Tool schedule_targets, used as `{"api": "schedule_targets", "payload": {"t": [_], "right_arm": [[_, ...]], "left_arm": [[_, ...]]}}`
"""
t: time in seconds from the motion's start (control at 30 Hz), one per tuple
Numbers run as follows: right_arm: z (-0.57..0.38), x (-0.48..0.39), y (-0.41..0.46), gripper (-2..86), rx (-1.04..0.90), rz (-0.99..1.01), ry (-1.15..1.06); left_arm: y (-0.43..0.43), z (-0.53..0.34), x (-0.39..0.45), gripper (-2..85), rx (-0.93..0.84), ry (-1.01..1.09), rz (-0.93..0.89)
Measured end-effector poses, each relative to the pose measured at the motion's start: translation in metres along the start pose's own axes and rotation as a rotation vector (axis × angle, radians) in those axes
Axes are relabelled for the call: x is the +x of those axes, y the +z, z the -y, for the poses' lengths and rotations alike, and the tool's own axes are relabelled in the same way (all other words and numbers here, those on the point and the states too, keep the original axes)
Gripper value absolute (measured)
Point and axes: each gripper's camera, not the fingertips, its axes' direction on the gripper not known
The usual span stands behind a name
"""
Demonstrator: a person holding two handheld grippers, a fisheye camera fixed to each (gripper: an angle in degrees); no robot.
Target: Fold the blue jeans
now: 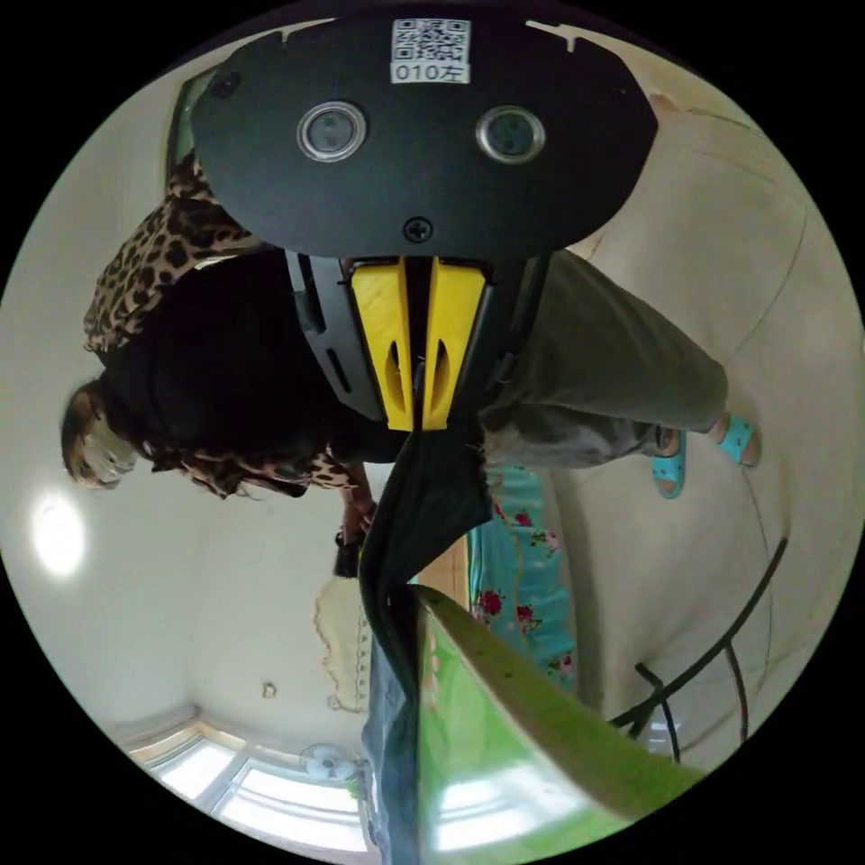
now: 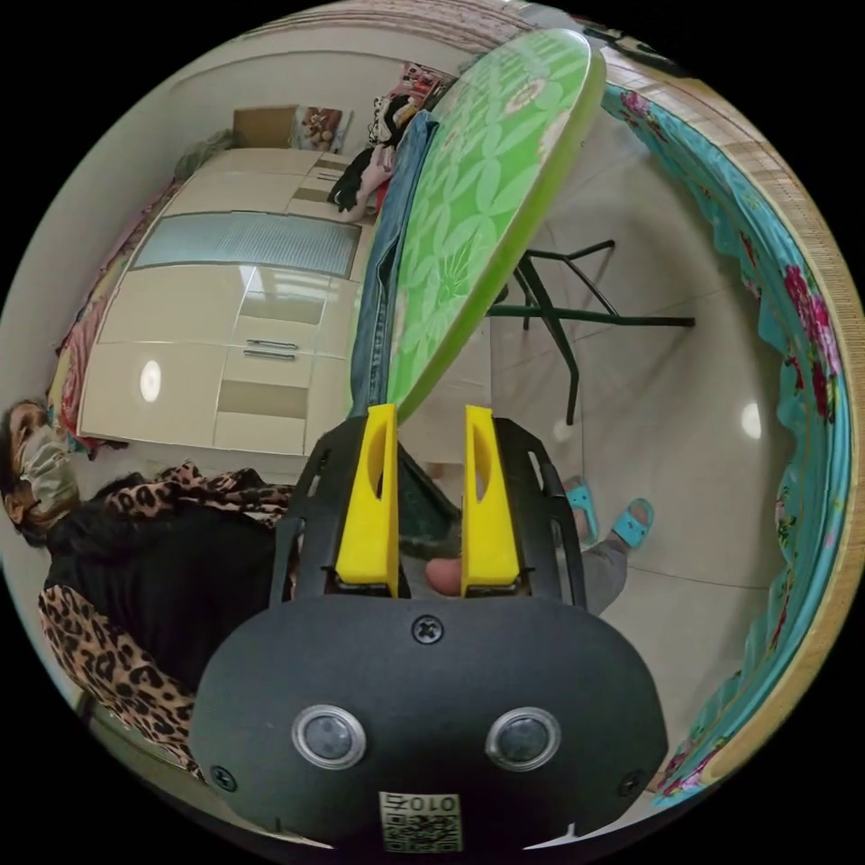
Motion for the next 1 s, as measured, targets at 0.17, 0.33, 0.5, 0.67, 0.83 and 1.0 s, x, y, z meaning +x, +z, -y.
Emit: {"api": "schedule_targets", "payload": {"t": [0.17,0.33,0.5,0.67,0.83,1.0], "right_arm": [[0.054,-0.025,-0.011,11.7,0.04,0.062,-0.028],[0.108,-0.052,-0.016,12.0,-0.084,-0.026,-0.04],[0.158,-0.041,-0.025,11.6,-0.138,0.032,-0.074],[0.227,-0.009,-0.037,10.9,-0.198,0.169,-0.138],[0.307,-0.055,-0.087,9.6,-0.22,0.062,-0.41],[0.362,-0.197,-0.144,7.7,-0.011,-0.38,-0.923]], "left_arm": [[-0.001,-0.008,-0.043,0.1,0.065,0.015,-0.176],[-0.008,-0.044,-0.093,0.0,0.283,0.002,-0.368],[0.001,-0.106,-0.105,-0.1,0.702,-0.045,-0.428],[0.081,-0.182,-0.06,-0.2,1.257,-0.104,-0.356],[0.168,-0.17,0.05,-0.2,1.59,-0.046,-0.093],[0.148,-0.04,0.168,-0.1,1.404,0.246,0.189]]}}
